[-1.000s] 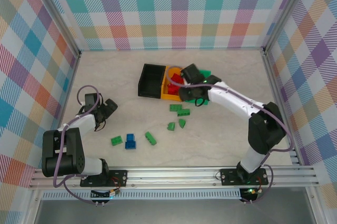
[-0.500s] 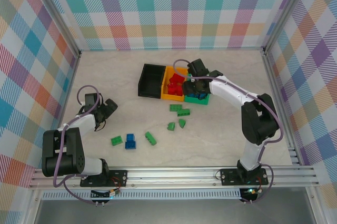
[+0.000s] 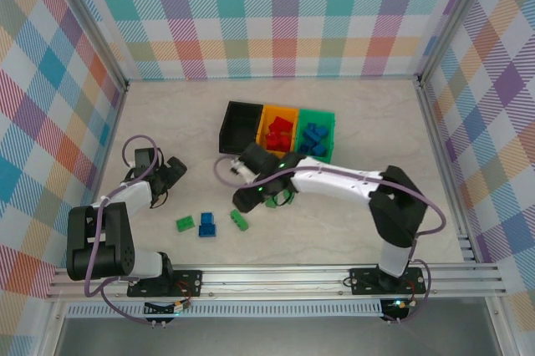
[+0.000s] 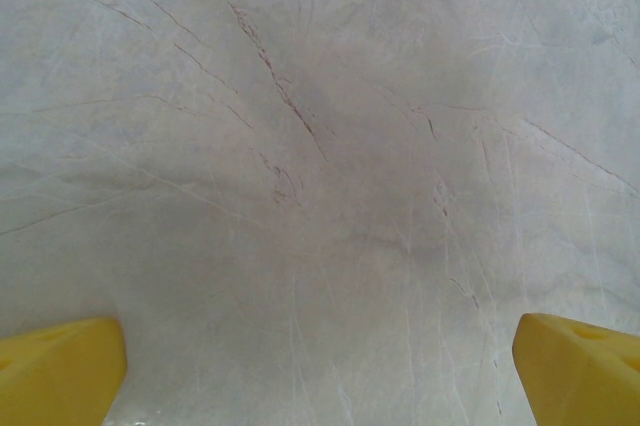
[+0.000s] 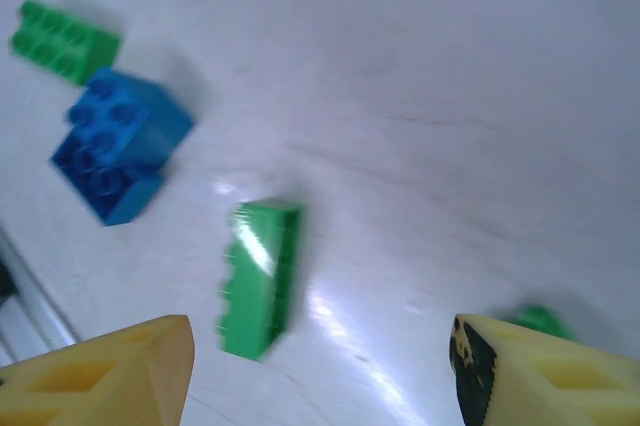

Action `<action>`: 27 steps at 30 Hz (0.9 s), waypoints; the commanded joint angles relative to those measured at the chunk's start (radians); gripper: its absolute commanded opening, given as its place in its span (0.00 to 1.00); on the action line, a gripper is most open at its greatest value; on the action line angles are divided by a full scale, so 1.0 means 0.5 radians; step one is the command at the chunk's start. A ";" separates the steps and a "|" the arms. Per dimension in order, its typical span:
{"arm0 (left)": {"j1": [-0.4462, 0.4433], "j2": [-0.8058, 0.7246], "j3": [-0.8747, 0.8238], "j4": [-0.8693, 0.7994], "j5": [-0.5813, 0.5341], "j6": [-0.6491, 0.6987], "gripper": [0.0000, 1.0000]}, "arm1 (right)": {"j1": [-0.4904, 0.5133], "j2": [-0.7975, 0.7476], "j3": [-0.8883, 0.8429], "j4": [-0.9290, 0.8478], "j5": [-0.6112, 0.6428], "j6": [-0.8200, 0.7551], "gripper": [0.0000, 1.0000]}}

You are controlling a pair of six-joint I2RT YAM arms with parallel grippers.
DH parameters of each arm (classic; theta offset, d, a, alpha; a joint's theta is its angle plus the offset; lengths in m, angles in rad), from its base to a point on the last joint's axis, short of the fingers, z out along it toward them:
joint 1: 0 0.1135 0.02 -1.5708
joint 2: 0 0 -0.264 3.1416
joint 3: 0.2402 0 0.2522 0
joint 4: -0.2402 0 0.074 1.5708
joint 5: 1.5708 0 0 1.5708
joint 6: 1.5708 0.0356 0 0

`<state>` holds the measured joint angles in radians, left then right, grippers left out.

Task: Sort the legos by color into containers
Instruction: Pick up the lego from the bottom-left of the table.

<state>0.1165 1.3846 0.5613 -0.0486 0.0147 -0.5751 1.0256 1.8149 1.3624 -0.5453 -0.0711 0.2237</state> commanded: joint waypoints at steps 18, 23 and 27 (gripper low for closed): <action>-0.021 0.048 -0.006 0.077 0.339 0.000 1.00 | 0.331 0.758 0.746 -0.018 0.097 0.223 0.76; -0.021 0.051 -0.009 0.085 0.348 -0.003 1.00 | 0.364 0.887 0.898 -0.111 0.083 0.216 0.76; -0.022 0.054 -0.012 0.091 0.354 -0.003 1.00 | 0.378 0.974 1.011 -0.182 0.062 0.189 0.74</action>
<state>0.1165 1.3792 0.5640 -0.0498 0.0231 -0.5743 1.2045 2.2730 1.8256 -0.5831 -0.0353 0.3286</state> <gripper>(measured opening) 0.997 0.743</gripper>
